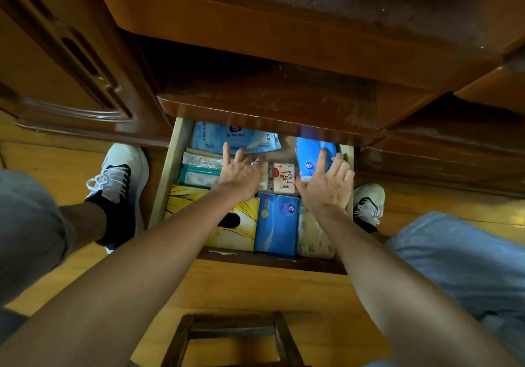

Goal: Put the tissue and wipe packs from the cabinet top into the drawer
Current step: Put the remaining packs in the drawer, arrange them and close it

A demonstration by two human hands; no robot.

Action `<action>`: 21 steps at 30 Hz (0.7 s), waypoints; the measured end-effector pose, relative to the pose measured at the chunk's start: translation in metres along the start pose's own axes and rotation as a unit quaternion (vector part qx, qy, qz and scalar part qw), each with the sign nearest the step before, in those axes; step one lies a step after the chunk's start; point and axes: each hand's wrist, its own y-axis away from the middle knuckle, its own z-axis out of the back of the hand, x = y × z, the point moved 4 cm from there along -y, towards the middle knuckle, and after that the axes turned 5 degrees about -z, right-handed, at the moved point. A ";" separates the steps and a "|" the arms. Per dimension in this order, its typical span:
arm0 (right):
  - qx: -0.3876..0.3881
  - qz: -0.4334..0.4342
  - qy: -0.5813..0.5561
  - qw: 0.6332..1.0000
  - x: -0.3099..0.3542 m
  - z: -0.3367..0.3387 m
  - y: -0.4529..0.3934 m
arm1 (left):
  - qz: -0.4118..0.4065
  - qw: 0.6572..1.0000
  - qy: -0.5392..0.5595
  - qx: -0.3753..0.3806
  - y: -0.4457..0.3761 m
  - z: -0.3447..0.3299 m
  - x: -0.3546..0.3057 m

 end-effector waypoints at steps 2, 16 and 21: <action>-0.010 0.044 0.004 0.999 -0.008 -0.006 -0.001 | -0.009 1.000 -0.002 -0.004 -0.002 -0.001 0.001; 0.083 0.261 -0.074 0.959 -0.003 -0.020 -0.017 | -0.088 0.996 -0.008 0.000 -0.015 -0.008 0.004; 0.090 0.267 -0.079 0.956 -0.011 -0.028 0.005 | -0.041 0.998 0.042 -0.024 -0.011 0.001 -0.005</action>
